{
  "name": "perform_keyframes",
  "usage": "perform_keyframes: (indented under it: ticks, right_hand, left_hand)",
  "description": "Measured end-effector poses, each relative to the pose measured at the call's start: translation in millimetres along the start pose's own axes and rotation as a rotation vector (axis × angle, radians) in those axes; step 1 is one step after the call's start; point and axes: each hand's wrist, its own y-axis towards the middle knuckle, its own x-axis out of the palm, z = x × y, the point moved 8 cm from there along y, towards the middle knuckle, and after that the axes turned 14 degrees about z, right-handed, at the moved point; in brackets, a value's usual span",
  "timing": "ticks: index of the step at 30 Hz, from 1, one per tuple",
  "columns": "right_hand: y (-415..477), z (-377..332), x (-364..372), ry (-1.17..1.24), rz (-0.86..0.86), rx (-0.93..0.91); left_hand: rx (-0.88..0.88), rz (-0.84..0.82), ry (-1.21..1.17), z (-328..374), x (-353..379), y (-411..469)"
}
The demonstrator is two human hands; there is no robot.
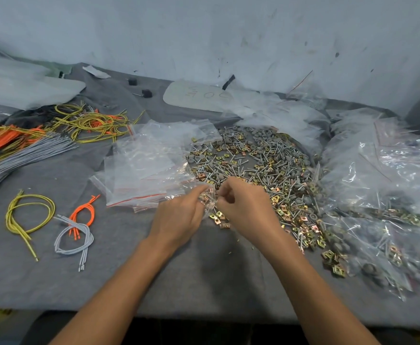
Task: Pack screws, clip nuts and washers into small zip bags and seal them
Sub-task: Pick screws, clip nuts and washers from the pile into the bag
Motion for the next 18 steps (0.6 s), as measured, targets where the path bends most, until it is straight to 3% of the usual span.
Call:
perform_keyframes:
  ticks: [6, 11, 18]
  right_hand:
    - [-1.5, 3.3, -4.1, 0.153, -0.074, 0.106]
    - [-1.3, -8.9, 29.1, 0.019, -0.202, 0.031]
    - [-1.9, -6.9, 43.3, -0.023, -0.220, -0.004]
  left_hand:
    - [0.016, 0.026, 0.002, 0.9, -1.2, -0.1]
    - [-0.003, 0.009, -0.001, 1.0, -2.3, 0.2]
    - [-0.019, -0.008, 0.004, -1.0, -1.7, -0.2]
